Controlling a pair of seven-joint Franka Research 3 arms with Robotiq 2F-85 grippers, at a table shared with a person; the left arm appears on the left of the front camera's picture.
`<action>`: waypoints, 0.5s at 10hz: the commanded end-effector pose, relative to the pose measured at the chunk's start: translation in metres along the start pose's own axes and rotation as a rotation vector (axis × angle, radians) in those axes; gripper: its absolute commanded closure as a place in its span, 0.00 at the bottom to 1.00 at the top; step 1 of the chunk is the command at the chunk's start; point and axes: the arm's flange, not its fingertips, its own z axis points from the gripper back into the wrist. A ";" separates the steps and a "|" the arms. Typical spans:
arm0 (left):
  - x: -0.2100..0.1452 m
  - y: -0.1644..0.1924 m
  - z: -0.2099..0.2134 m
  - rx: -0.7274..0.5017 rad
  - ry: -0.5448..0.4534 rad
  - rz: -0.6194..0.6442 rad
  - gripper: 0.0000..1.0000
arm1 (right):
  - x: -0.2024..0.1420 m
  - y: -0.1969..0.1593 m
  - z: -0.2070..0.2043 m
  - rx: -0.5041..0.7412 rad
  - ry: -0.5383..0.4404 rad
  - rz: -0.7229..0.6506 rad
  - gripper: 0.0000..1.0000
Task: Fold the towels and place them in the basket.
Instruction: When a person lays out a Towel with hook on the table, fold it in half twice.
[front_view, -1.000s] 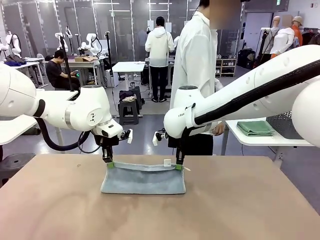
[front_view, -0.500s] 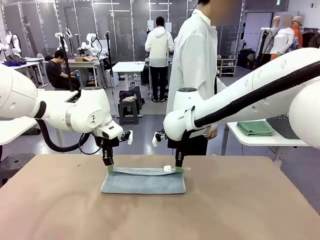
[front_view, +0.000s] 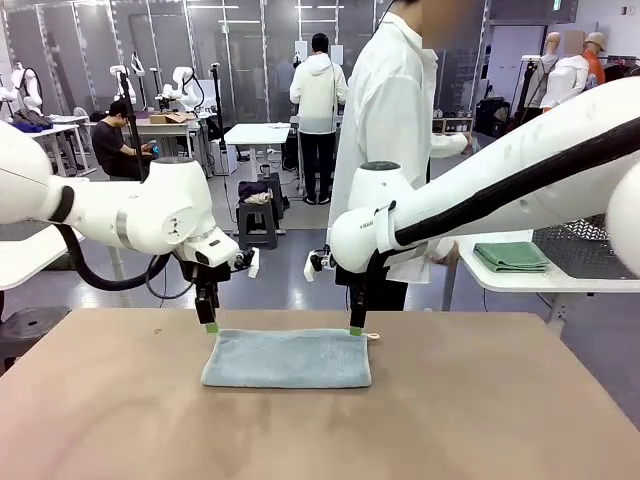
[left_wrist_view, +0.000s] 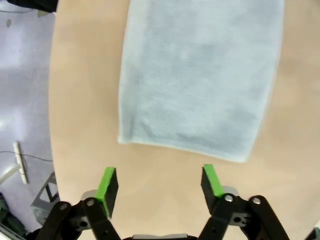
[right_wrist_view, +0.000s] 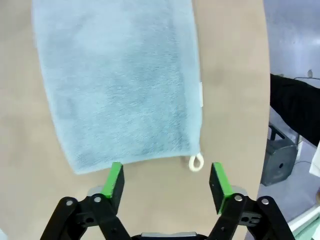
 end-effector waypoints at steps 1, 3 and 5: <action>-0.029 -0.049 0.048 -0.029 -0.049 -0.032 0.00 | -0.022 0.047 0.046 0.015 -0.033 -0.033 0.00; -0.053 -0.082 0.081 0.002 -0.167 -0.074 0.00 | -0.031 0.083 0.078 0.034 -0.056 -0.157 0.00; -0.075 -0.098 0.097 0.020 -0.301 -0.107 0.00 | -0.033 0.112 0.094 0.105 -0.044 -0.369 0.00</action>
